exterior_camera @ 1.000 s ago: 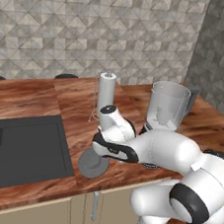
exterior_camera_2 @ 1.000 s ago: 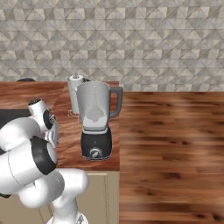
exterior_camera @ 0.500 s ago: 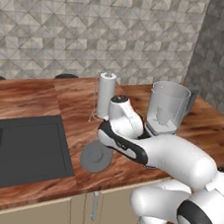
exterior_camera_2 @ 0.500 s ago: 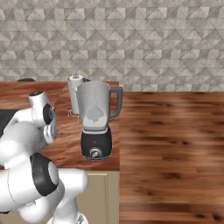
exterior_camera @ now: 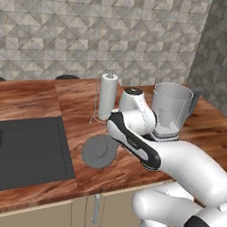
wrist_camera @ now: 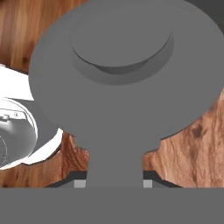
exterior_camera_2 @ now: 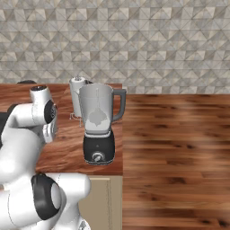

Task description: Grab the lemon wedge and garlic from the fridge, place them in the blender, close the lid, and turn on the blender to create a marinade.

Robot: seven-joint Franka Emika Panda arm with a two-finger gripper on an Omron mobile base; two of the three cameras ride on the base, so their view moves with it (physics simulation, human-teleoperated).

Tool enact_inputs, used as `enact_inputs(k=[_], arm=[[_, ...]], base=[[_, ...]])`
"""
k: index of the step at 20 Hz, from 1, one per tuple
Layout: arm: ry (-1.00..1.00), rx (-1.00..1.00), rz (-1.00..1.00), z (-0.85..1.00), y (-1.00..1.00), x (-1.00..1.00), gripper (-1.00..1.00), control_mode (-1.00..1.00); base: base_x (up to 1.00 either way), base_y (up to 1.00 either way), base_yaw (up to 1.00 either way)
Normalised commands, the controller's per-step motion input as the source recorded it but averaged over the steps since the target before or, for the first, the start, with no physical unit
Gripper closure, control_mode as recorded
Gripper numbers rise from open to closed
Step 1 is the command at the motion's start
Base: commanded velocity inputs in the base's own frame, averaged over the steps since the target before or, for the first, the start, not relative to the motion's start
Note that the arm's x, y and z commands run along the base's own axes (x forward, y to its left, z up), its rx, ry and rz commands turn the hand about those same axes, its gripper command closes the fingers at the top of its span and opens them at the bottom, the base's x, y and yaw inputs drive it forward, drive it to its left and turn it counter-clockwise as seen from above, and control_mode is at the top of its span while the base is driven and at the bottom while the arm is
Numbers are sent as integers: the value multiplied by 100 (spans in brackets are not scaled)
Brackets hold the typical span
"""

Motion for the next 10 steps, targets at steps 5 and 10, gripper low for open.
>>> enact_inputs(k=[5, 10], arm=[[0, 1, -7, 80, 0, -23, 100, -100], [3, 2, -6, 85, 0, -24, 100, -100]], base=[[0, 0, 0], [0, 0, 0]])
